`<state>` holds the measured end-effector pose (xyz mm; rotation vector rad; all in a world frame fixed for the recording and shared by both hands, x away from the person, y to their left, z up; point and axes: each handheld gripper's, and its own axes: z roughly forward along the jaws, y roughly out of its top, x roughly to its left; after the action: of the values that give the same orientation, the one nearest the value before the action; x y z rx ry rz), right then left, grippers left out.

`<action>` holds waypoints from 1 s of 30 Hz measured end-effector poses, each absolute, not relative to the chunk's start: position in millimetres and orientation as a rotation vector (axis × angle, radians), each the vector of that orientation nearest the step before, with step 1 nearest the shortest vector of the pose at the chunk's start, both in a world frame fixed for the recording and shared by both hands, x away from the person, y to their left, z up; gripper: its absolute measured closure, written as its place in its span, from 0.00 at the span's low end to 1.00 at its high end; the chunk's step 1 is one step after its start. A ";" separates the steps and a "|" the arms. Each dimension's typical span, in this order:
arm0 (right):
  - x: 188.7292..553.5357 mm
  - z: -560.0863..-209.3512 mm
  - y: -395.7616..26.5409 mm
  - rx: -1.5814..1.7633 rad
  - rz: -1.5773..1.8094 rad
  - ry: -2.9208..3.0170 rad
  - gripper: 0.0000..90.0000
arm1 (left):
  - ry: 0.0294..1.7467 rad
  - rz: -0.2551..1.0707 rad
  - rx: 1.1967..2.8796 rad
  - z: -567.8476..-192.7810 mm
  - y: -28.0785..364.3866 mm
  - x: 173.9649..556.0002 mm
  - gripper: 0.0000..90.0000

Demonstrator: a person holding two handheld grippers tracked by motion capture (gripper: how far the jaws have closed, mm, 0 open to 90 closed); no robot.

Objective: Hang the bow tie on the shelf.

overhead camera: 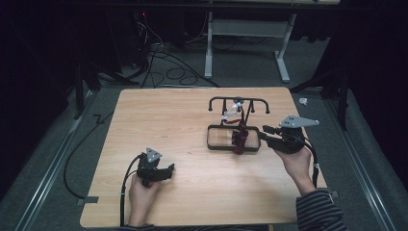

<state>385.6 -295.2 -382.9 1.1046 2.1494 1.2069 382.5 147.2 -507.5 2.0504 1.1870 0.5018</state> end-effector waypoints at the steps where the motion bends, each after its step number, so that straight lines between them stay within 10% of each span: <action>1: 385.0 -385.3 -296.7 1.115 1.207 2.147 0.71 | 1.187 0.502 2.050 -507.5 147.2 382.5 0.24; 30: 370.4 -425.2 -325.3 1.266 1.208 2.119 0.70 | 1.187 0.502 2.051 -507.4 147.2 382.6 0.24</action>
<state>370.4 -325.3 -425.2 1.2660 2.1187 1.2082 382.6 147.2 -507.4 2.0508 1.1868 0.5018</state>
